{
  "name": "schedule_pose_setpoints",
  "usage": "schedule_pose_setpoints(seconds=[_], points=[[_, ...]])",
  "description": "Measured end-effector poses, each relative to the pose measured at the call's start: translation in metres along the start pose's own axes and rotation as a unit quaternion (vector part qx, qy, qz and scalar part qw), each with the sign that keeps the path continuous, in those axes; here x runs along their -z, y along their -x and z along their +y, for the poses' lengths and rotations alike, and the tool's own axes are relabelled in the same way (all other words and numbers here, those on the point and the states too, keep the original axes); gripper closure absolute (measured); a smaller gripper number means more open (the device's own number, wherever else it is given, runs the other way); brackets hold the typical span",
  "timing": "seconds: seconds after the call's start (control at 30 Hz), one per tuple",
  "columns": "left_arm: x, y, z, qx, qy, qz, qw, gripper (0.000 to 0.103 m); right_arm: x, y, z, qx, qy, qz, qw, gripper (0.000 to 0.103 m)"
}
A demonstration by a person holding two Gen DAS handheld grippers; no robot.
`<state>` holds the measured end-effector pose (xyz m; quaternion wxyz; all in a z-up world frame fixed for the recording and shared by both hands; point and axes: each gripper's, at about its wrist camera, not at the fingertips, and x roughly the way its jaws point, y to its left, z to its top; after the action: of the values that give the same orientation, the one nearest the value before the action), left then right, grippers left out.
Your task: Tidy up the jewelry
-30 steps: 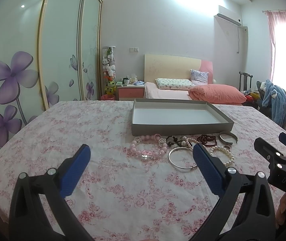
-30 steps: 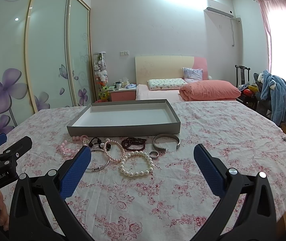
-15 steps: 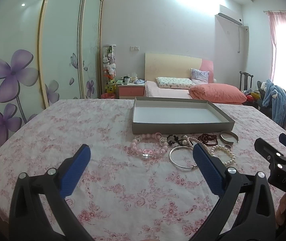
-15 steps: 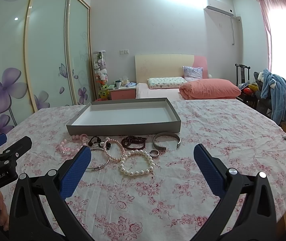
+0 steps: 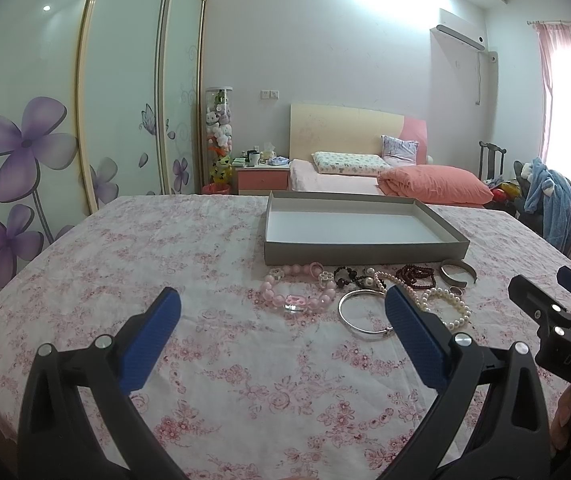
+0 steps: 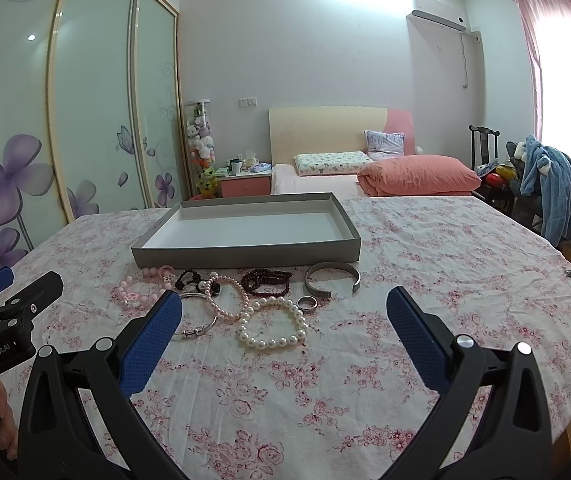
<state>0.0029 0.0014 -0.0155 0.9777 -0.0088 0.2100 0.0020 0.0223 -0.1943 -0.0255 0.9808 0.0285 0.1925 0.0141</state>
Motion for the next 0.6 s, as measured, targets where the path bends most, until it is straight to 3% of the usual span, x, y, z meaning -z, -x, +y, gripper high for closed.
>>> schedule_pose_setpoints(seconds=[0.6], points=[[0.0026, -0.0053, -0.0004, 0.0, 0.0, 0.013, 0.9999, 0.004, 0.0048, -0.0082, -0.0053, 0.0, -0.003, 0.008, 1.0, 0.002]])
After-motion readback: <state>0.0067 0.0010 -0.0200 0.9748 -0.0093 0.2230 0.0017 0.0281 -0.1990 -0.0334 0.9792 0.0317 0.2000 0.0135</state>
